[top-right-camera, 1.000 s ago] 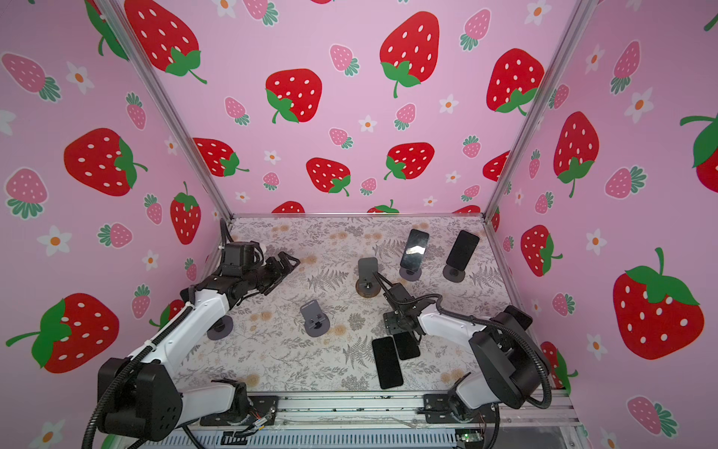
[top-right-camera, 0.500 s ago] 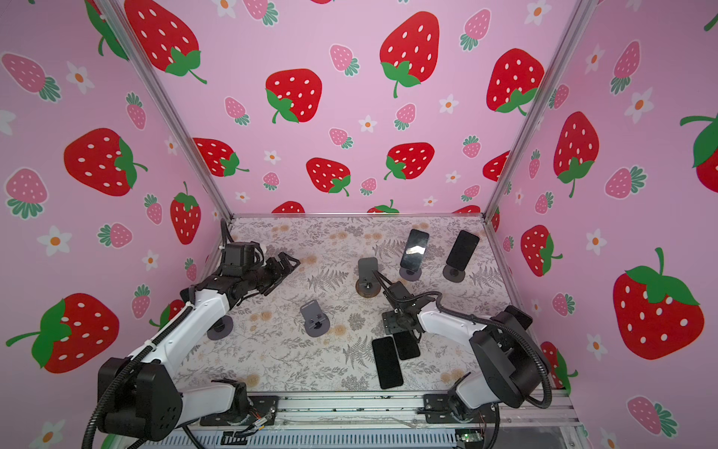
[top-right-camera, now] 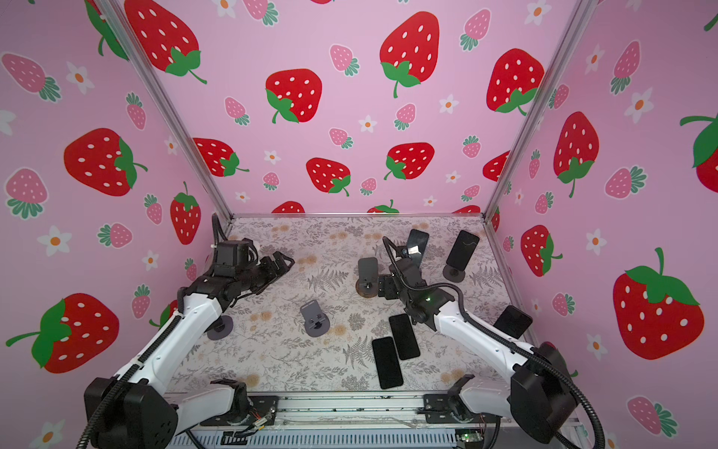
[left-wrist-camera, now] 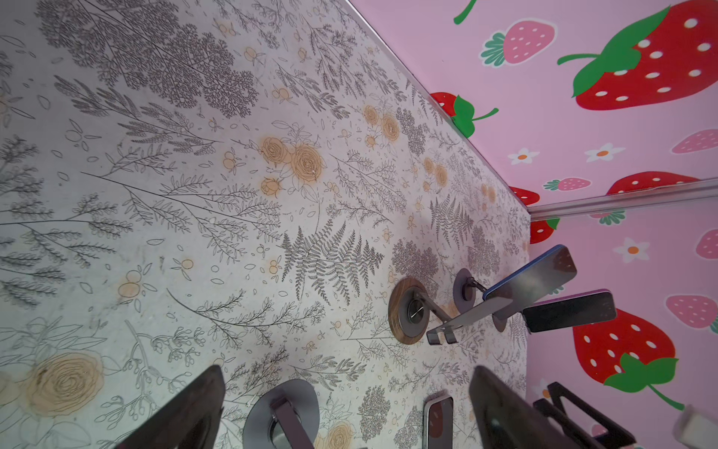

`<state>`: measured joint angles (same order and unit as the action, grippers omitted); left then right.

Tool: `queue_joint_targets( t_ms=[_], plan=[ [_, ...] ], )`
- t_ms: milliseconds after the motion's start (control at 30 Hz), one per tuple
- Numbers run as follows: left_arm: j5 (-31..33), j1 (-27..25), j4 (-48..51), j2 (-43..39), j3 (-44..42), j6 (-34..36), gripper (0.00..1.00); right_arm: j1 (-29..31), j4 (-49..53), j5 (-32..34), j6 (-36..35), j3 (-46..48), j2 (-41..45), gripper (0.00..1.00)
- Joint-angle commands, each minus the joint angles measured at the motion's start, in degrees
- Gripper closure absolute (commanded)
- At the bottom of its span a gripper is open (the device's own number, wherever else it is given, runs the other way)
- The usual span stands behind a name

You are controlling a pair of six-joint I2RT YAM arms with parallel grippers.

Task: Remove the phone from the phone stand

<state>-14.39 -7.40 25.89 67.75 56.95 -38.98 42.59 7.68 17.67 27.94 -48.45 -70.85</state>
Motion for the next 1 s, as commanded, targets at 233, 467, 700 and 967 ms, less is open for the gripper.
queue_joint_targets(
  t_ms=[233,467,700,967],
  plan=[
    [15.67,0.36,20.84,-3.38,15.34,14.38,0.01,-0.06,-11.15,3.2,-1.77,-0.54,-1.17,0.0],
    [28.11,8.88,30.31,-1.71,19.82,11.51,0.01,-0.05,-14.71,1.79,-1.68,1.87,-2.17,0.0],
    [28.21,20.4,27.91,1.77,20.85,18.54,0.01,-0.05,-14.46,-2.7,-2.98,2.63,-2.33,0.0],
    [23.01,26.22,27.34,9.41,25.42,27.98,0.01,-0.05,-13.82,-3.65,-2.85,3.26,-0.05,0.0]
  ],
)
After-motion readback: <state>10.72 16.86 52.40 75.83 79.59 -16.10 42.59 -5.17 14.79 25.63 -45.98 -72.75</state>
